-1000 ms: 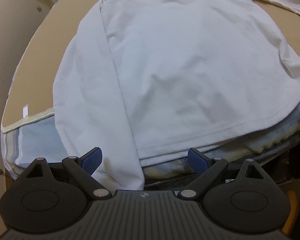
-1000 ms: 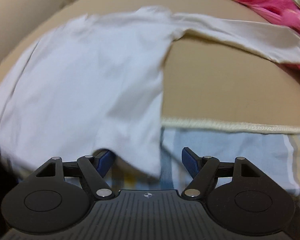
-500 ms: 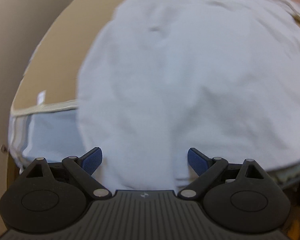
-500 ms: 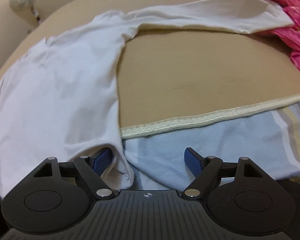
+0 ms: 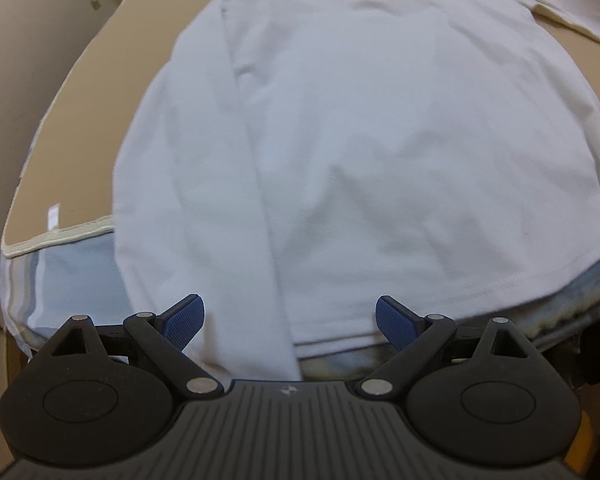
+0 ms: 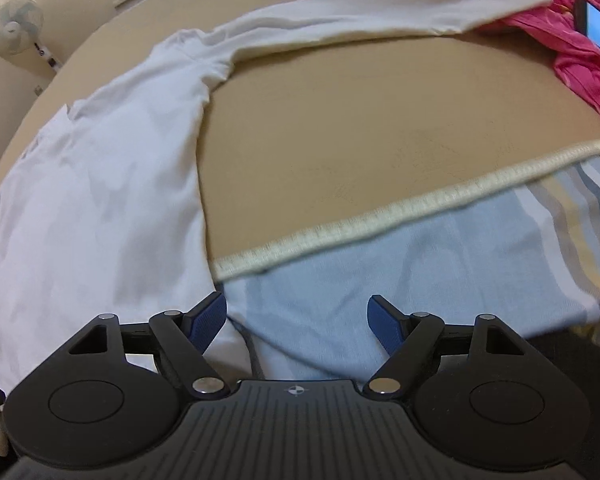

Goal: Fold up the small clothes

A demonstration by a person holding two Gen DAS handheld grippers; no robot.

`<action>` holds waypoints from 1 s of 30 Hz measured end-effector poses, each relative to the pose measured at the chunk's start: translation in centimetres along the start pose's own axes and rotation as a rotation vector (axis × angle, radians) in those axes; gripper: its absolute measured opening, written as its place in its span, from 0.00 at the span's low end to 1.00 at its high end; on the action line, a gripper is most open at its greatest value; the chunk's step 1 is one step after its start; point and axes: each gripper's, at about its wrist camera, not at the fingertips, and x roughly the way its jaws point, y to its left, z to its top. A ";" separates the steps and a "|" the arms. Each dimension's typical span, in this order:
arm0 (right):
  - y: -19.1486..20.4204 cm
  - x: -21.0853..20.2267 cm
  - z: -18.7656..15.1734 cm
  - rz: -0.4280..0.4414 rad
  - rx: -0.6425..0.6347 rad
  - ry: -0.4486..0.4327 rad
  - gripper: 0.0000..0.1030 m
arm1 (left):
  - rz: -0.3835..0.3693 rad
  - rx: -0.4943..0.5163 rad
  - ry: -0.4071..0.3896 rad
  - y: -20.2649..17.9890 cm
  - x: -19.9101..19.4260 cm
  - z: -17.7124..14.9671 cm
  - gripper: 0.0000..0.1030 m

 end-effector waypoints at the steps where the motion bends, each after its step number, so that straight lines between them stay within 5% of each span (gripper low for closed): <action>1: 0.1 -0.7 -0.4 -0.018 -0.004 -0.024 0.73 | -0.001 0.003 -0.002 -0.2 -0.1 0.0 0.93; 3: 0.3 -1.8 -1.3 -0.038 -0.027 -0.058 0.71 | 0.001 0.003 -0.003 -0.4 -0.3 -0.2 0.93; 6: 1.3 -2.1 -2.5 -0.039 -0.115 -0.029 0.54 | -0.014 0.000 0.000 -0.1 -0.1 -0.7 0.93; 15: 3.9 0.7 -2.9 -0.022 -0.186 0.059 0.49 | -0.011 -0.020 0.005 0.7 0.0 -1.4 0.93; 16: 3.9 0.9 -2.9 -0.034 -0.177 0.047 0.41 | -0.008 -0.022 0.009 0.9 0.1 -1.4 0.93; 17: 3.9 1.2 -2.8 -0.031 -0.169 0.043 0.19 | -0.007 -0.026 0.013 1.1 0.2 -1.6 0.93; 18: 3.9 1.4 -2.7 -0.011 -0.158 0.044 0.09 | -0.008 -0.035 0.018 1.4 0.3 -1.6 0.93; 24: 4.9 -2.3 -2.8 -0.022 -0.306 -0.031 0.03 | 0.003 -0.062 0.014 2.8 0.0 -1.6 0.93; 30: 2.4 -5.1 -2.5 -0.162 -0.479 -0.035 0.00 | 0.022 -0.078 0.046 3.8 0.9 -1.3 0.93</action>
